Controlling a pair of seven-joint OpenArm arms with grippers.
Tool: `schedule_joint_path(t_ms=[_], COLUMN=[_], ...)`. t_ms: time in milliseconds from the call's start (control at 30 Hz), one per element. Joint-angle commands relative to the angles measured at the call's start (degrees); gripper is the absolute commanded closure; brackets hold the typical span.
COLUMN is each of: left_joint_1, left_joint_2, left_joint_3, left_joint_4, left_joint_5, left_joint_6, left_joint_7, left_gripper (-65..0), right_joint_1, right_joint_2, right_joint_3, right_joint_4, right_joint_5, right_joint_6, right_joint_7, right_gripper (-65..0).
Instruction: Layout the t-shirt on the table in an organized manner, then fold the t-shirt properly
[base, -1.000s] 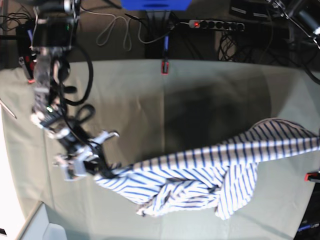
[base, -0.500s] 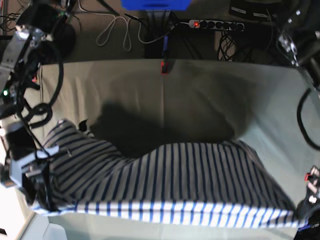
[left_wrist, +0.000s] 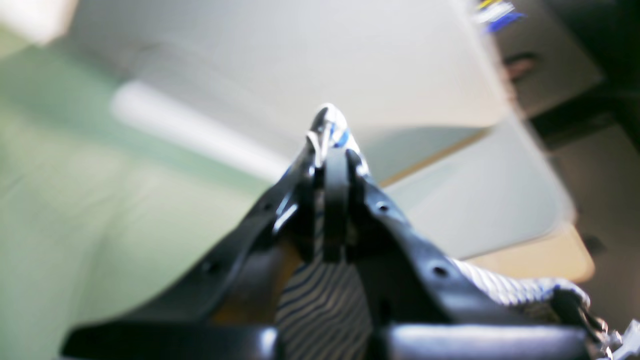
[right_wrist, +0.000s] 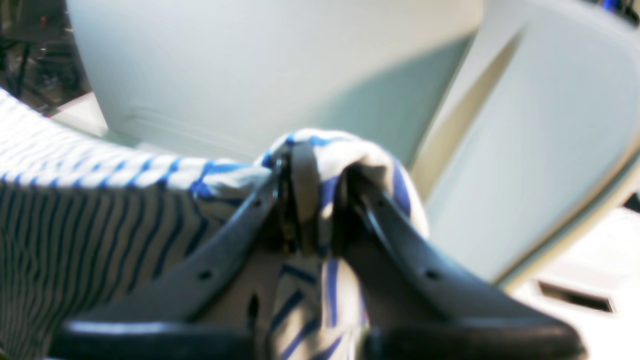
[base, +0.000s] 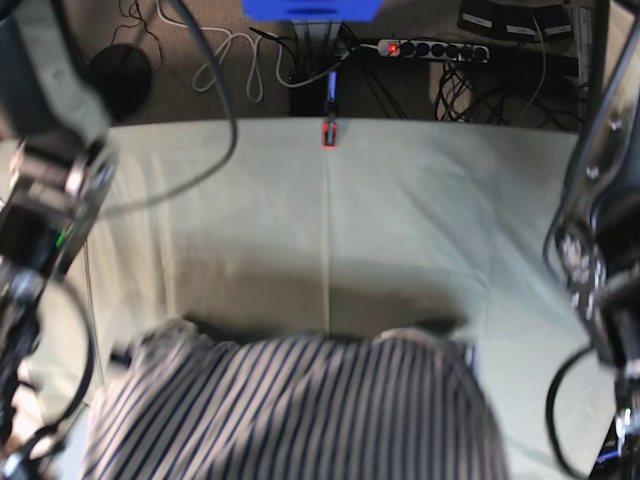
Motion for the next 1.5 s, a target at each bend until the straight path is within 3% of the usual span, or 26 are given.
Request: schedule_joint_path(t_ms=[0, 133, 267, 400, 567, 733, 967, 1200, 1467], left_joint_1=[-4.19, -10.70, -14.39, -17.21, -15.71, -4.72, 18.93, 44.33, 57.96], left_joint_2=[-0.55, -0.29, -0.55, -0.73, -2.84, -5.21, -10.40, -12.07, -11.72], left_joint_3=[0.47, 1.62, 1.88, 1.62, 1.79, 1.35, 0.74, -15.26, -25.46], left_joint_4=[0.09, -2.90, -3.25, -3.16, -2.72, -1.67, 11.52, 21.45, 29.45], left_joint_5=[-0.92, -0.74, -0.92, -0.57, -1.10, -3.47, -17.80, -25.18, -25.62], left_joint_6=[-0.45, -0.45, -0.45, -0.45, -0.45, -0.45, -0.45, -0.45, -0.45], left_joint_7=[-2.62, -5.52, -5.61, -5.61, -4.91, -1.74, -1.13, -0.77, -0.69], left_gripper=[-0.2, -0.2, -0.2, -0.2, -0.2, -0.2, -0.2, -0.2, -0.2], right_joint_1=[4.97, 15.43, 19.21, 18.95, 9.19, -7.42, -30.90, -51.64, -64.21], right_joint_2=[1.67, 4.57, 5.27, 5.01, 4.57, 3.42, 3.34, 1.84, 0.52], right_joint_3=[0.19, 0.19, 0.19, 0.27, 0.36, 0.63, 0.80, 0.71, 0.63], right_joint_4=[-0.78, -7.72, -9.04, -8.78, -1.48, 10.21, 20.41, 23.66, 28.15], right_joint_5=[0.86, 1.03, 1.29, 1.38, 1.56, 6.13, 12.55, 15.18, 15.18], right_joint_6=[-0.21, -0.21, -0.12, -0.12, -0.12, -0.04, -0.04, -0.04, -0.04], right_joint_7=[2.63, 2.72, 2.72, 2.72, 2.72, 2.80, 4.82, 15.64, 22.93], right_gripper=[0.0, 0.0, 0.0, 0.0, 0.0, 0.0, 0.0, 0.0, 0.0])
